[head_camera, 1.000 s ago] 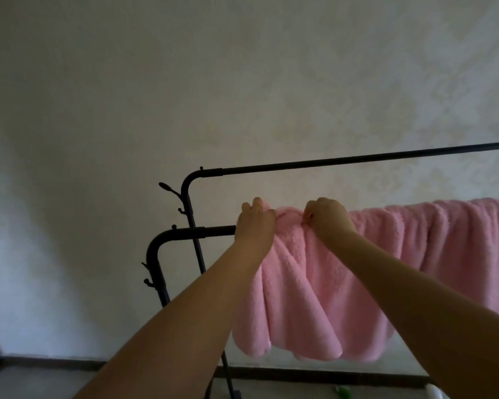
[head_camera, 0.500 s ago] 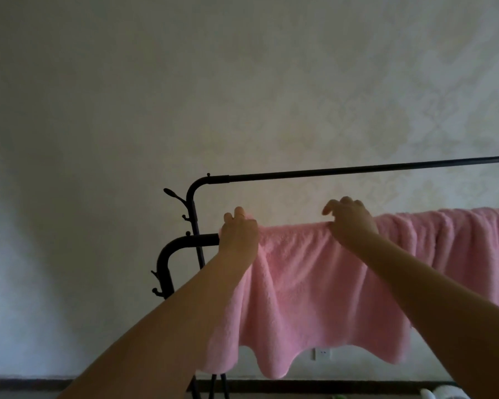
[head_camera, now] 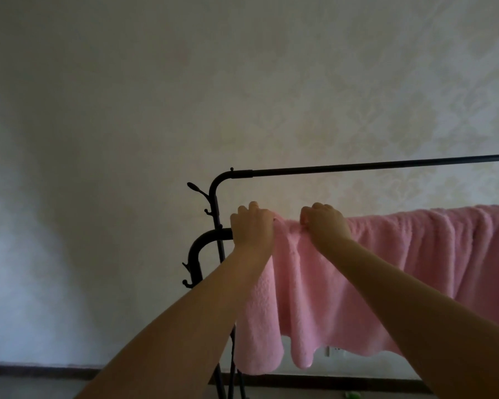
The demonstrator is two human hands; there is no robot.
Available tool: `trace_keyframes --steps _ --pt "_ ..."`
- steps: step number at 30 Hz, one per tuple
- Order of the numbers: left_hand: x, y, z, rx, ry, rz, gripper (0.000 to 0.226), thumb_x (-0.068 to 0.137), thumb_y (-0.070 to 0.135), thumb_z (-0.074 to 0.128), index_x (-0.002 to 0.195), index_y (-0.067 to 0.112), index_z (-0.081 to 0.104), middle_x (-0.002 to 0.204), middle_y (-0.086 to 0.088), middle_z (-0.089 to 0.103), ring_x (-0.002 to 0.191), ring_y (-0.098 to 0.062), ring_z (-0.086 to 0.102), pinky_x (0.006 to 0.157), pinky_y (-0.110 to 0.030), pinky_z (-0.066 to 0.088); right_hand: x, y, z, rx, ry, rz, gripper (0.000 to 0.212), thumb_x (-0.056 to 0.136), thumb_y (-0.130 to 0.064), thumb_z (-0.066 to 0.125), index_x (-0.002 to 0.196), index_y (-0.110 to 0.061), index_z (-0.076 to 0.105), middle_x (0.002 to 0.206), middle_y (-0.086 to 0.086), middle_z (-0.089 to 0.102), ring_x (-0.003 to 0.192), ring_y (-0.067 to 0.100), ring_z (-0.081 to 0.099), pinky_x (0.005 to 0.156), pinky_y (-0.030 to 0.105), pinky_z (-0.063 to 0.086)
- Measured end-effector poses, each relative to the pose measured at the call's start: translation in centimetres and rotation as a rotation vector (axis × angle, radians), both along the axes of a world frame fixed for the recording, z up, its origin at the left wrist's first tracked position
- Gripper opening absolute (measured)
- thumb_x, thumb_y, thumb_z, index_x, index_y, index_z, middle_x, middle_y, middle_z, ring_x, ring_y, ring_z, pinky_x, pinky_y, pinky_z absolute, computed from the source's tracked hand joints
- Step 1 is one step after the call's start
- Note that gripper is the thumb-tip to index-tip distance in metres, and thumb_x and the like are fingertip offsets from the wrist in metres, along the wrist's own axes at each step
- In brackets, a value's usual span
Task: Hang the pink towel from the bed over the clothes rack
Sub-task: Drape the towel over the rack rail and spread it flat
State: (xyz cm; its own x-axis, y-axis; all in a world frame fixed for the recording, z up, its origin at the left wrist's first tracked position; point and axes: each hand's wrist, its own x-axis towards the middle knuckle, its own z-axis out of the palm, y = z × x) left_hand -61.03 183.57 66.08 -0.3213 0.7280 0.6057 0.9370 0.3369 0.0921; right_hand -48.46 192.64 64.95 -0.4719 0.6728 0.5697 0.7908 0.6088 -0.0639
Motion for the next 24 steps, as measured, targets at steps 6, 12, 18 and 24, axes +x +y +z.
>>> trace_keyframes --steps 6,12,18,24 --pt "-3.2 -1.5 -0.1 0.037 -0.056 0.024 0.015 0.092 0.007 0.055 0.092 0.014 0.069 0.082 -0.007 0.067 0.075 -0.023 0.064 0.059 -0.028 0.040 2.5 1.0 0.4 -0.022 0.050 -0.233 0.014 0.092 -0.010 0.052 0.102 -0.014 0.061 0.095 0.006 0.061 0.088 0.023 0.058 0.081 0.034 0.049" --pt "-5.2 -2.3 -1.0 0.053 -0.085 0.030 0.037 0.101 0.025 0.038 0.085 0.009 0.067 0.081 -0.007 0.066 0.077 -0.023 0.065 0.064 -0.031 0.046 -0.6 -1.1 0.8 -0.044 0.059 -0.058 0.026 0.092 -0.008 0.053 0.111 -0.022 0.063 0.112 0.003 0.059 0.102 0.020 0.056 0.095 0.036 0.048" --pt "-5.7 -1.5 -0.5 0.079 0.067 0.121 0.052 0.088 0.055 0.048 0.084 0.008 0.072 0.102 -0.008 0.057 0.095 -0.024 0.047 0.082 -0.037 0.038 -4.6 -3.4 0.2 -0.127 0.009 0.218 0.026 0.089 -0.028 0.065 0.116 -0.027 0.065 0.116 -0.003 0.059 0.107 0.016 0.053 0.097 0.032 0.046" --pt "-5.4 -1.2 -0.1 0.029 0.009 0.086 0.013 0.087 0.007 0.055 0.079 0.009 0.065 0.087 -0.008 0.066 0.085 -0.024 0.056 0.070 -0.030 0.037 -5.8 -3.7 -0.1 -0.039 0.045 0.098 0.017 0.092 -0.020 0.062 0.107 -0.026 0.065 0.108 -0.002 0.059 0.100 0.017 0.055 0.086 0.030 0.049"
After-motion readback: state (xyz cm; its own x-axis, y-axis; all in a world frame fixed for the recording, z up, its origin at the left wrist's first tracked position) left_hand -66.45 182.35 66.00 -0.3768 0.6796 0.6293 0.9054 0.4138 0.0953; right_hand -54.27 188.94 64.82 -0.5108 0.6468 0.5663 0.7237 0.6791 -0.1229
